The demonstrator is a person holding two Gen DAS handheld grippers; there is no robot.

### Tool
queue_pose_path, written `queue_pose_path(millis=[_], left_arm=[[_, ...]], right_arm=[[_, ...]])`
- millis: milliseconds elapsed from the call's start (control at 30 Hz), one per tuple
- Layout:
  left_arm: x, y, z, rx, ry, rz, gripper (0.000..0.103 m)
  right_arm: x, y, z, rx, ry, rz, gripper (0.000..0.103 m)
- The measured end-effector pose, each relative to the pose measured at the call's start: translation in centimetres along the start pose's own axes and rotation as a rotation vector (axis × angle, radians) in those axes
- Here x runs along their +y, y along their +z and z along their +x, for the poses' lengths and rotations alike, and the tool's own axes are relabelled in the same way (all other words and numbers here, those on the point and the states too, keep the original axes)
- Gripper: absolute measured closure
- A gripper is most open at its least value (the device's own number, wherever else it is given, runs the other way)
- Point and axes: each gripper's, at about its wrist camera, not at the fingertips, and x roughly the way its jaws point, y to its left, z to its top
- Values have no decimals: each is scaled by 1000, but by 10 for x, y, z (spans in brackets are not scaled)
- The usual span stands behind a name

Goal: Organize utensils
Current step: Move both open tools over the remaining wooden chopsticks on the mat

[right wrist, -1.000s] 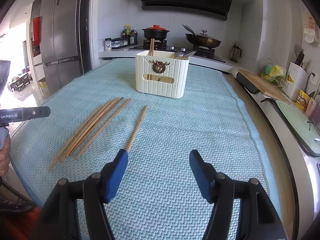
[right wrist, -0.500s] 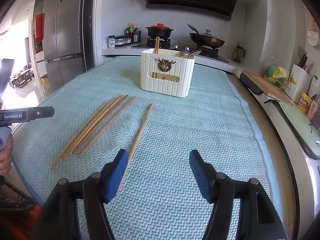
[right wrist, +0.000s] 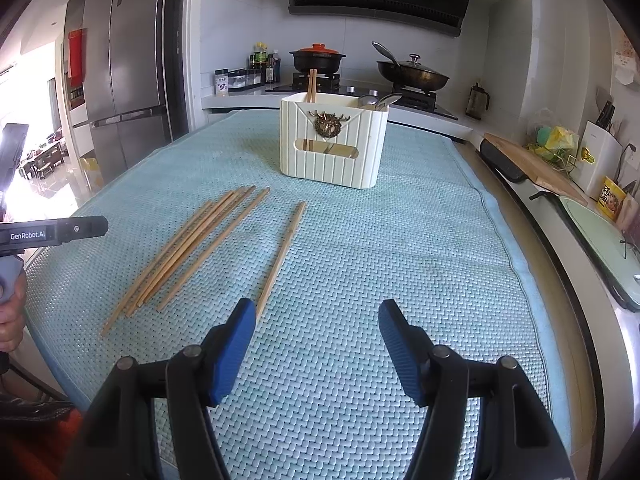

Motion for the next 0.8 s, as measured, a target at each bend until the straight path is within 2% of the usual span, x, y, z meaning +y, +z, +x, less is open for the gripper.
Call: queue_pose_path(millis=[400,800], left_arm=[[9,0,1,8,10,-16,16],[8,10,15,25,-11,-15,16]], right_arm=[[3,0,1,3,6,-5,38],[-3,-2,3,9,1,25,38]])
